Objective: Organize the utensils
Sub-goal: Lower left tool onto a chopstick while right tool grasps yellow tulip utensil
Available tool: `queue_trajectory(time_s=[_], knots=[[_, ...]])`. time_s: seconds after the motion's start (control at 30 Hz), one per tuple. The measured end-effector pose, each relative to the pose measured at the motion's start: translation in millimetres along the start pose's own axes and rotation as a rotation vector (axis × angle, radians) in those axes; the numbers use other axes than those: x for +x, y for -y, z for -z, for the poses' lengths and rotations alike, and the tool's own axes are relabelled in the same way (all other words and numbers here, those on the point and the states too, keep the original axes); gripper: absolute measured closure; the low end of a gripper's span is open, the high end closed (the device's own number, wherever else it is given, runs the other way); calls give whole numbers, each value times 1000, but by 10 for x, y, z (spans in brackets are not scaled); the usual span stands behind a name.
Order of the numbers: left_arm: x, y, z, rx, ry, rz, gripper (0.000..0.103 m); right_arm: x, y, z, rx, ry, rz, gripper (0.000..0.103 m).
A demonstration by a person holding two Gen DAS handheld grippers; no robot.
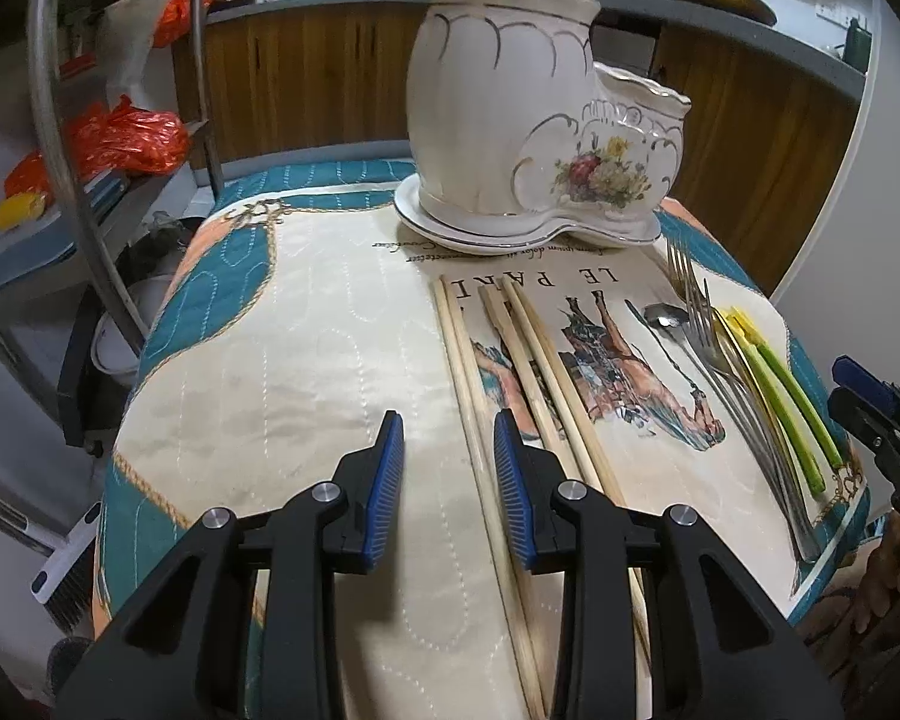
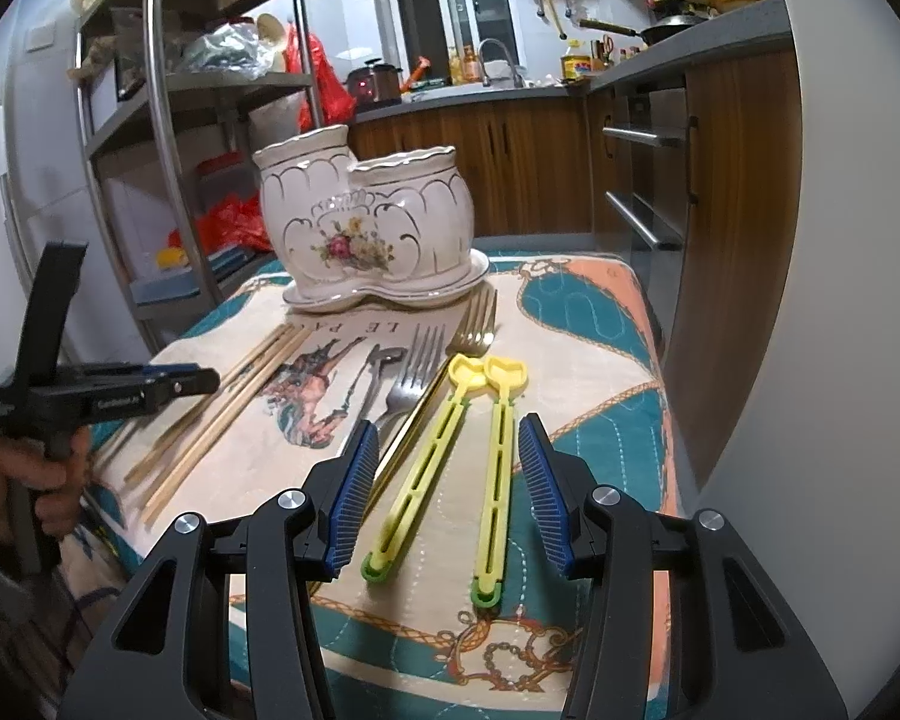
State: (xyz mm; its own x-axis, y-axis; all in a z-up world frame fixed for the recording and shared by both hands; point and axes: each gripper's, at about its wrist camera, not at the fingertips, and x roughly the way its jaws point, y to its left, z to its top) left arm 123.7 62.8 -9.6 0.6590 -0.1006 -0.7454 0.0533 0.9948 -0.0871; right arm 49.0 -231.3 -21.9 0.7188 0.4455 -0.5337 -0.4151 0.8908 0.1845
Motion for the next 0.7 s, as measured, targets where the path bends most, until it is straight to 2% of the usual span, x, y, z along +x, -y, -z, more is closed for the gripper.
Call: queue_trajectory(time_s=[0.13, 0.23, 0.33, 0.53, 0.7], knots=[[48, -17, -129, 17, -45, 9, 74, 67, 41, -94, -30, -59, 12, 55], [62, -56, -163, 25, -59, 18, 77, 136, 98, -195, -59, -111, 25, 60], [70, -163, -190, -9, -72, 45, 79, 226, 126, -268, -99, -170, 35, 66], [65, -217, -209, -5, -96, 59, 82, 474, 139, -281, -157, -311, 23, 78], [59, -248, -292, 5, -128, 85, 82, 554, 149, -335, -178, -372, 13, 79]])
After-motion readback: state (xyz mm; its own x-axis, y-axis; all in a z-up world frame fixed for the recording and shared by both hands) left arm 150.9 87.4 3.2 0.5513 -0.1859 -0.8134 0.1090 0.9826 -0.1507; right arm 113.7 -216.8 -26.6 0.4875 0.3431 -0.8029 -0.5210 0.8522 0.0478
